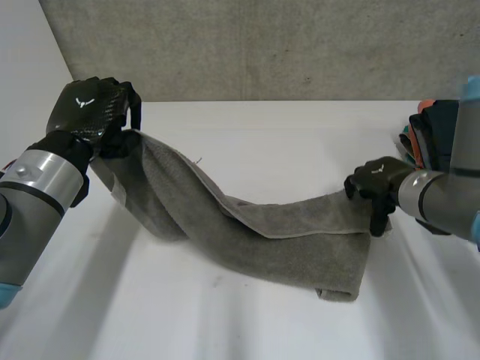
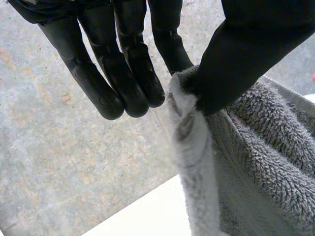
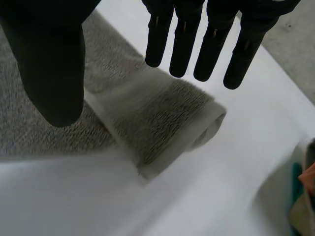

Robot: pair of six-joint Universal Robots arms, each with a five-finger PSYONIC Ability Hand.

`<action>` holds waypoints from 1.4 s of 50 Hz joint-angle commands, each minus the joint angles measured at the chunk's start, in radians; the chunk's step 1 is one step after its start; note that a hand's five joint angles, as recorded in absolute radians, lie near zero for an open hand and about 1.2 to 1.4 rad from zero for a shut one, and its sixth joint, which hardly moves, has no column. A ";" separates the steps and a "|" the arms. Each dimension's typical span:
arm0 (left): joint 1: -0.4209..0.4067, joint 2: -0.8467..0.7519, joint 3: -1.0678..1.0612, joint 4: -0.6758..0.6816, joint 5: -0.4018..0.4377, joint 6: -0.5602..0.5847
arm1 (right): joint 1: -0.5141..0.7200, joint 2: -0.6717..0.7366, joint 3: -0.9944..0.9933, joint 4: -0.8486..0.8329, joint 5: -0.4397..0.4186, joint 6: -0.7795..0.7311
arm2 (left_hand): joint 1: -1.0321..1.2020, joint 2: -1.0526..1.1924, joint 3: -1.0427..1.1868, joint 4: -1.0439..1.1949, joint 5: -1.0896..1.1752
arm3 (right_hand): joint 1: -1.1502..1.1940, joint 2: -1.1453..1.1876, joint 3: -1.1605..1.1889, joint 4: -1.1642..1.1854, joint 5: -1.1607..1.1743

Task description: Fold the laundry.

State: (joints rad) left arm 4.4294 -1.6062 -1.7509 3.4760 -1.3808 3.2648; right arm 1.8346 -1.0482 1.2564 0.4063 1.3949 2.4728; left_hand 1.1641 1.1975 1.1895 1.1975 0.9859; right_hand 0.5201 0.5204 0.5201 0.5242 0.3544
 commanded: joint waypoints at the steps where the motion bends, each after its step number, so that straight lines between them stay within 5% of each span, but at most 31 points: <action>1: -0.002 -0.004 0.005 -0.002 -0.003 -0.001 | -0.023 0.020 0.149 -0.234 -0.089 0.017 | 0.232 0.199 0.207 0.199 0.236 | 0.083 0.083 0.083 0.079 0.074; 12: 0.034 -0.043 0.010 0.005 0.002 -0.001 | -0.015 0.157 0.166 -0.441 -0.086 0.058 | 0.232 0.199 0.207 0.199 0.236 | 0.215 0.215 0.215 0.211 0.206; 16: 0.050 -0.084 0.037 0.005 0.012 0.007 | -0.015 0.186 0.129 -0.582 -0.071 0.070 | 0.232 0.199 0.207 0.199 0.236 | 0.875 0.875 0.875 0.871 0.866; 25: 0.053 -0.260 0.309 0.103 0.017 0.016 | 0.000 0.177 -0.141 -0.787 -0.060 0.175 | 0.232 0.199 0.207 0.199 0.236 | 0.876 0.876 0.876 0.872 0.867; 30: 0.053 -0.375 0.670 0.193 -0.090 0.015 | -0.005 0.231 -0.507 -0.848 0.038 0.219 | 0.232 0.199 0.207 0.199 0.236 | 0.876 0.876 0.876 0.872 0.867; 37: 0.059 -0.402 0.870 0.261 -0.210 -0.019 | -0.011 0.238 -0.741 -0.890 0.105 0.300 | 0.232 0.199 0.207 0.199 0.236 | 0.876 0.876 0.876 0.872 0.867; 40: 0.057 -0.394 0.829 0.253 -0.176 -0.054 | -0.003 0.229 -0.735 -0.827 0.070 0.354 | 0.232 0.199 0.207 0.199 0.236 | 0.876 0.876 0.876 0.872 0.867; 44: 0.071 -0.368 0.512 0.253 -0.136 -0.079 | 0.002 0.209 -0.565 -0.545 -0.036 0.377 | 0.232 0.199 0.207 0.199 0.236 | 0.876 0.876 0.876 0.872 0.867; 54: 0.125 -0.445 0.006 0.423 -0.012 -0.073 | -0.021 0.315 -0.201 -0.387 -0.056 0.229 | 0.232 0.199 0.207 0.199 0.236 | 0.876 0.876 0.876 0.872 0.867; 70: 0.159 -0.331 -0.033 0.347 0.029 -0.059 | -0.018 0.263 -0.195 -0.199 -0.054 0.195 | 0.232 0.199 0.207 0.199 0.236 | 0.388 0.388 0.388 0.384 0.380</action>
State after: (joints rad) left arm 4.5880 -1.9735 -1.7893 3.8588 -1.3492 3.2090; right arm 1.8099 -0.7612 1.0697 0.2006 1.3378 2.6581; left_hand 1.1641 1.1986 1.1905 1.1981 0.9860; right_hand 0.8706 0.8728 0.8730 0.8742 0.6918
